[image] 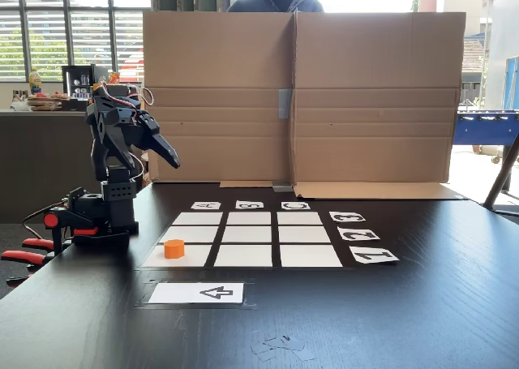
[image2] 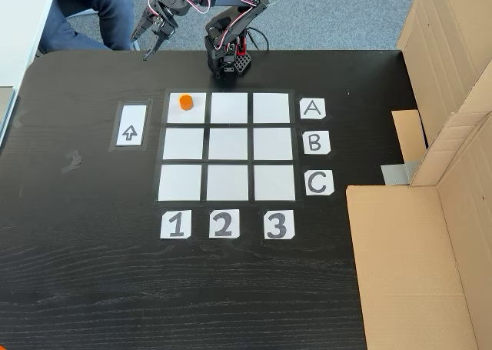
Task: Pick up the round, orange token and place it in the grid on square A1.
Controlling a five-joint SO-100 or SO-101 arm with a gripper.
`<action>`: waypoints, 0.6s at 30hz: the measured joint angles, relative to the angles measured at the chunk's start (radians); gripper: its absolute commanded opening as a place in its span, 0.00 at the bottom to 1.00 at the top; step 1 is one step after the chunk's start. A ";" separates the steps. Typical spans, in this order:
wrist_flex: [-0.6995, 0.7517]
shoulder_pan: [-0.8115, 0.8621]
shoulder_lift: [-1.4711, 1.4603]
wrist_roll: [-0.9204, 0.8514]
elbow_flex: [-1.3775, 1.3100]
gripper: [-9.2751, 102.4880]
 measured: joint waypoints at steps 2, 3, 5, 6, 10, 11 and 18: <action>0.031 0.032 0.049 0.000 0.002 0.32; 0.046 0.064 0.075 0.000 -0.002 0.32; 0.064 0.127 0.107 0.000 0.000 0.30; 0.083 0.132 0.126 0.000 0.012 0.29; 0.112 0.262 0.227 0.002 0.086 0.25; 0.112 0.279 0.224 0.002 0.089 0.24; 0.120 0.408 0.334 0.003 0.305 0.18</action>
